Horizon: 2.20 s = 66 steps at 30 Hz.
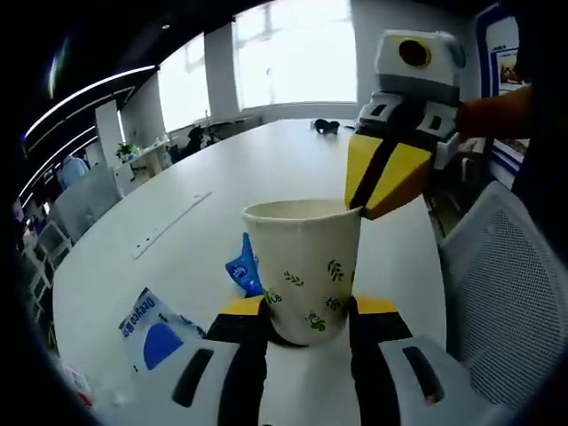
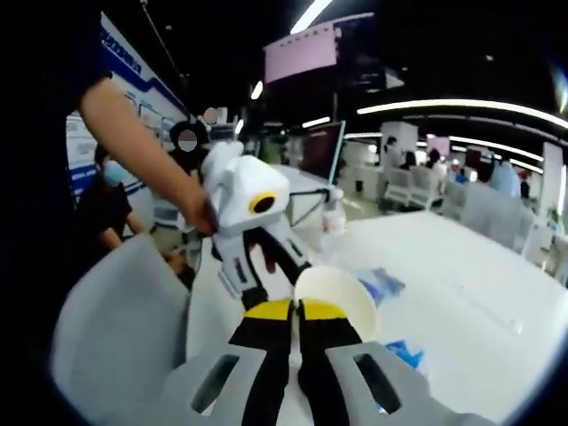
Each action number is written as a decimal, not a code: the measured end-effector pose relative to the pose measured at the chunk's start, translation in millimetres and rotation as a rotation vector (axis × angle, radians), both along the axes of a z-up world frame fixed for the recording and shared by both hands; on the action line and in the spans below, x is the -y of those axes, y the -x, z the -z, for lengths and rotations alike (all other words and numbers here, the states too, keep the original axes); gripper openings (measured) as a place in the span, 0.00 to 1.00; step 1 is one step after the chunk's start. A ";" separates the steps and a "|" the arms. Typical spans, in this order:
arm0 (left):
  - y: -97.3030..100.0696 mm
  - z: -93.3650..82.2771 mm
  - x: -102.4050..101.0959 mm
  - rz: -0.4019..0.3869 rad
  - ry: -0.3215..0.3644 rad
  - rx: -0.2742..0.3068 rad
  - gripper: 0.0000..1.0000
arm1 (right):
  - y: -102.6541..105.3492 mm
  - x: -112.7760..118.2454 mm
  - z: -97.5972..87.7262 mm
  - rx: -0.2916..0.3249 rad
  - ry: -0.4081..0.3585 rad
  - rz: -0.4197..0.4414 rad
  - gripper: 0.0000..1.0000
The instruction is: Arrange the tabletop items into an orderly group along one side of the table until the central work area is clear of visible clutter.
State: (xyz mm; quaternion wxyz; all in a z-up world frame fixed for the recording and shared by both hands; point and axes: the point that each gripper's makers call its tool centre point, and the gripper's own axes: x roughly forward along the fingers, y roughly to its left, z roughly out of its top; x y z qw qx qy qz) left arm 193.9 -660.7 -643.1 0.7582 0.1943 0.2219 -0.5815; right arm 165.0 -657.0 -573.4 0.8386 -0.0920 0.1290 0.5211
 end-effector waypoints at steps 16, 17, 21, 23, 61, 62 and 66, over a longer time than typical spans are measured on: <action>-7.9 0.5 -0.4 -0.072 0.044 0.017 0.34 | -0.7 -2.0 -0.1 0.006 -0.005 0.005 0.12; -8.7 0.0 -1.4 -0.076 0.046 0.020 0.34 | -1.4 -1.6 -0.8 0.009 -0.007 0.010 0.15; -13.8 -1.0 -8.2 -0.110 0.060 0.014 0.34 | -7.3 3.7 -4.1 0.014 -0.024 0.042 0.24; -17.1 -1.9 -12.5 -0.132 0.069 0.014 0.34 | -10.2 7.4 -5.7 0.014 -0.036 0.062 0.28; -61.1 -23.6 -75.2 -0.367 0.170 0.090 0.34 | -19.9 38.3 12.3 -0.050 -0.031 0.205 0.80; -62.2 -24.6 -76.2 -0.370 0.175 0.094 0.34 | -19.8 38.6 12.5 -0.052 -0.032 0.205 0.81; -65.2 -24.8 -79.4 -0.376 0.172 0.100 0.34 | -19.0 41.6 14.9 -0.066 -0.027 0.220 0.86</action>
